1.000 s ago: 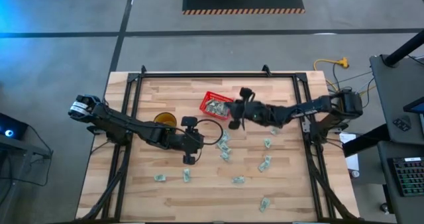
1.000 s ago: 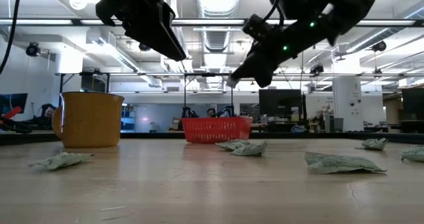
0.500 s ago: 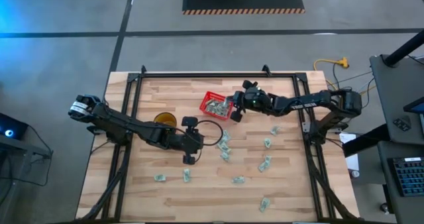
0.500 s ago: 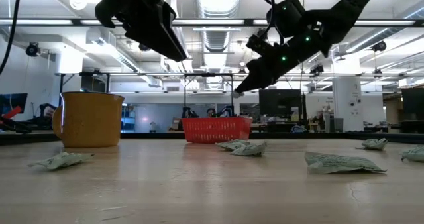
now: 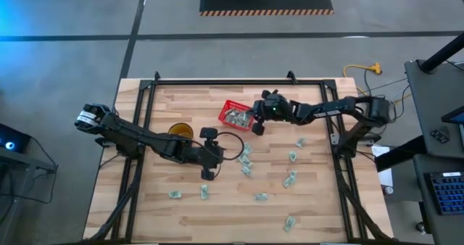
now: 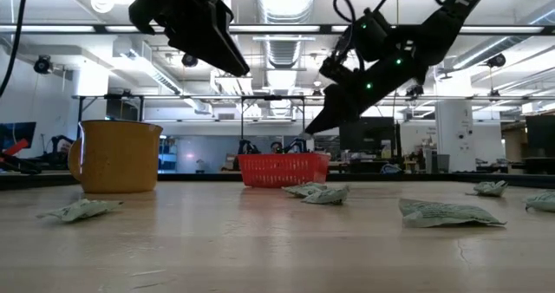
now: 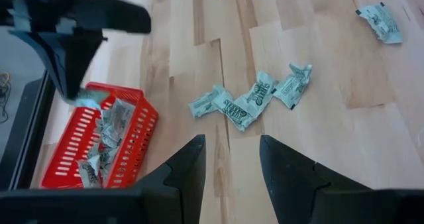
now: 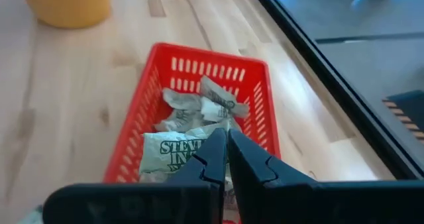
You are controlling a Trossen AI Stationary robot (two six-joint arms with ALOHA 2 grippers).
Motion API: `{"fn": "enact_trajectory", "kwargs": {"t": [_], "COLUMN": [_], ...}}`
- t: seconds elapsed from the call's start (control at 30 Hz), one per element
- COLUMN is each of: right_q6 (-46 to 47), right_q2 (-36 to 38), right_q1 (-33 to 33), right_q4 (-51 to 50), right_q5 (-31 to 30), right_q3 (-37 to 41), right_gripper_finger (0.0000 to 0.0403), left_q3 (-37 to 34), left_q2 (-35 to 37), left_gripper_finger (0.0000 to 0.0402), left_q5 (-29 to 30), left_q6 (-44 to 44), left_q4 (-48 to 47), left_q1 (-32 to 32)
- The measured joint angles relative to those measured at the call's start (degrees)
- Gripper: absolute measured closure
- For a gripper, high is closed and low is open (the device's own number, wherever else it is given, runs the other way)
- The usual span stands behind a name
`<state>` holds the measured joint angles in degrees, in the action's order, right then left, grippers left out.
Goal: Pick and place Stevia / Truvia into bins
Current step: Put the stevia packet into the red basket
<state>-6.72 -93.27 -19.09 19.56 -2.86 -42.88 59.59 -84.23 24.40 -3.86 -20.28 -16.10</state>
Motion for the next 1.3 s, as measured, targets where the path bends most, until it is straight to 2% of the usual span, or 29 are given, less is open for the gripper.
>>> {"fn": "enact_trajectory", "kwargs": {"t": [0.17,0.47,0.83,0.97,1.1,1.23,1.3], "right_q6": [-0.6,-1.1,-3.0,-6.2,-8.1,-8.6,-8.1], "right_q2": [-3.3,-3.5,-1.9,2.1,7.4,12.4,14.9], "right_q1": [-0.7,-0.9,-0.7,0.8,3.0,5.0,6.2], "right_q4": [0.2,0.4,-1.5,-8.3,-17.5,-26.8,-30.3], "right_q5": [-0.2,-0.1,-0.1,-0.1,0.6,5.2,7.9], "right_q3": [-1.8,-2.8,-2.9,-2.9,-2.9,-2.7,-2.4], "right_gripper_finger": [0.0394,0.0387,0.0277,0.0261,0.0259,0.026,0.0263], "left_q3": [0.0,0.0,-0.3,-1.1,-1.8,-2.0,-2.0], "left_q2": [0.0,0.0,0.0,0.0,0.0,0.0,0.0], "left_gripper_finger": [0.0275,0.0275,0.0275,0.0275,0.0275,0.0275,0.0275], "left_q5": [0.0,0.0,0.0,-0.4,-6.1,-12.5,-13.9], "left_q6": [0.0,0.1,0.2,0.6,3.5,9.1,12.5], "left_q4": [0.1,0.0,0.2,0.1,0.0,-1.9,-3.8], "left_q1": [0.0,0.0,0.0,-0.1,-0.4,-0.8,-1.5]}}
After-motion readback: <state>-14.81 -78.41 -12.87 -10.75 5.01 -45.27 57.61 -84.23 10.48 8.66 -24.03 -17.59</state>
